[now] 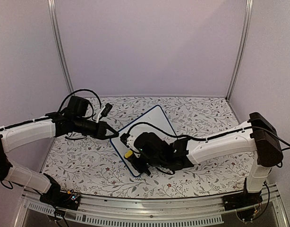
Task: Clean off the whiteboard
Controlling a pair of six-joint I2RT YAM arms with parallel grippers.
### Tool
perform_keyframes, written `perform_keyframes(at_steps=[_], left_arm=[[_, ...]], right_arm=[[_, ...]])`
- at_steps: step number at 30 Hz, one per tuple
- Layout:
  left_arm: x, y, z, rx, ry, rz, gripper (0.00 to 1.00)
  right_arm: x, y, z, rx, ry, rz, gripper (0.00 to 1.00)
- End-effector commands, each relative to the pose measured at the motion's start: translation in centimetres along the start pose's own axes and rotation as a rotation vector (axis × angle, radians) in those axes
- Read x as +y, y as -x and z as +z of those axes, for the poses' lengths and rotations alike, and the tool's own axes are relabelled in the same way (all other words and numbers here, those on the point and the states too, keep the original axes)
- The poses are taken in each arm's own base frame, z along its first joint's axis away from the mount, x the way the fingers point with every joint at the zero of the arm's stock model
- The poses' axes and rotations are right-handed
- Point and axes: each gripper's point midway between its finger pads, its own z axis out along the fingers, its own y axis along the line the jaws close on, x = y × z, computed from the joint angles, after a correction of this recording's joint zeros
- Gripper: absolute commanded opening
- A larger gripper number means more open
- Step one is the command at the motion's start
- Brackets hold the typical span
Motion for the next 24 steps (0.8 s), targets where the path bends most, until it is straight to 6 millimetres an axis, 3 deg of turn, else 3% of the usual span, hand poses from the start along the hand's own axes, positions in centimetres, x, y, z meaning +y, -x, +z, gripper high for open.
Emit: perform_keyframes(at_steps=[1, 24], left_arm=[[-0.1, 0.3, -0.1, -0.014, -0.019, 0.021, 0.00], [0.0, 0.5, -0.3, -0.023, -0.026, 0.015, 0.00]], right_arm=[[0.3, -0.1, 0.6, 0.010, -0.012, -0.016, 0.21], [-0.3, -5.1, 1.5, 0.125, -0.027, -0.010, 0.20]])
